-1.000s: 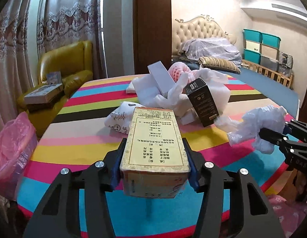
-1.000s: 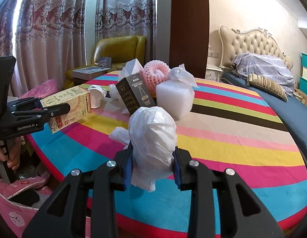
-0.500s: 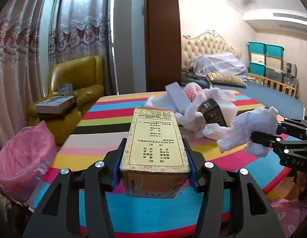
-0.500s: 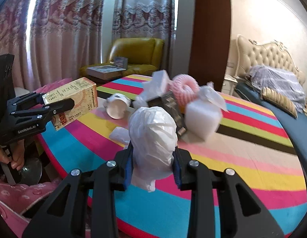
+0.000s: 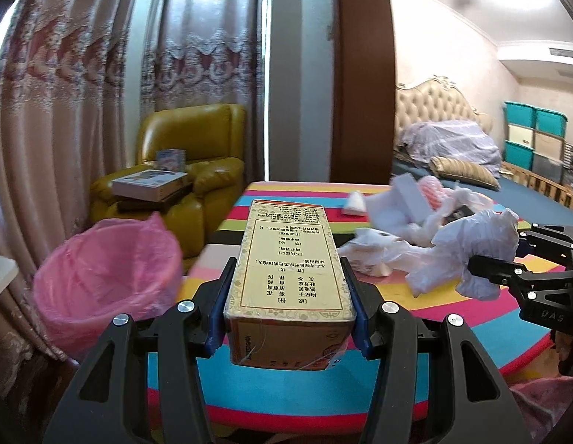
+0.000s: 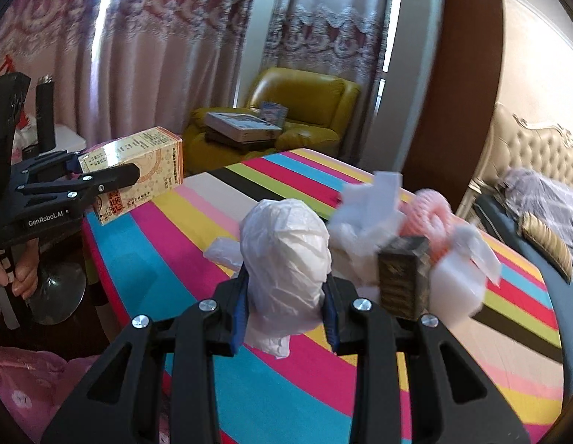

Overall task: Collect trash
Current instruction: 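Carry the beige box and white bag to the bin and release both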

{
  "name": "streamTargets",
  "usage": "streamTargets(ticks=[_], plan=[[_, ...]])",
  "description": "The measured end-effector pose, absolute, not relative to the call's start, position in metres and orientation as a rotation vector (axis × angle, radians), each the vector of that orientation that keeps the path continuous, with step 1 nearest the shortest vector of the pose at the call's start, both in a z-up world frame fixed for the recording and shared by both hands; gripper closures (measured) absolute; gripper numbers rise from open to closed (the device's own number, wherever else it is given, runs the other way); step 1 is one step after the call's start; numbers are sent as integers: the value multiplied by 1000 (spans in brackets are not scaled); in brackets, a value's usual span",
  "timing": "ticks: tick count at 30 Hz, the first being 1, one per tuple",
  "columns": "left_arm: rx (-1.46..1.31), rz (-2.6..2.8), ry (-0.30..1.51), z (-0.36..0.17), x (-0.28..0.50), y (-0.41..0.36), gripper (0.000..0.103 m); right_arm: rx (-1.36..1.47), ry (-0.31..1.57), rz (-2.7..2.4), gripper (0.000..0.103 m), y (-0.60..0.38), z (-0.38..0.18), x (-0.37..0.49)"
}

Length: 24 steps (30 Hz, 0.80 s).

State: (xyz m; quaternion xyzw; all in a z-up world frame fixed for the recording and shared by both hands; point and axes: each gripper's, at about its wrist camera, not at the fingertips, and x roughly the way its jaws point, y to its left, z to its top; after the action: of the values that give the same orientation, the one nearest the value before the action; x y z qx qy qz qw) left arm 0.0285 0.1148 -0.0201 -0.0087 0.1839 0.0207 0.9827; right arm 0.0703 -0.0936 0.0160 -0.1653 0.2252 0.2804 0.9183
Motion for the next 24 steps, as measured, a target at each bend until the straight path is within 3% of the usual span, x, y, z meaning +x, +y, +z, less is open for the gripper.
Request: streamTargets(ticks=[24], plan=[[-123, 353, 351, -7, -4, 259, 52, -341, 489, 861, 70, 85, 53, 124]])
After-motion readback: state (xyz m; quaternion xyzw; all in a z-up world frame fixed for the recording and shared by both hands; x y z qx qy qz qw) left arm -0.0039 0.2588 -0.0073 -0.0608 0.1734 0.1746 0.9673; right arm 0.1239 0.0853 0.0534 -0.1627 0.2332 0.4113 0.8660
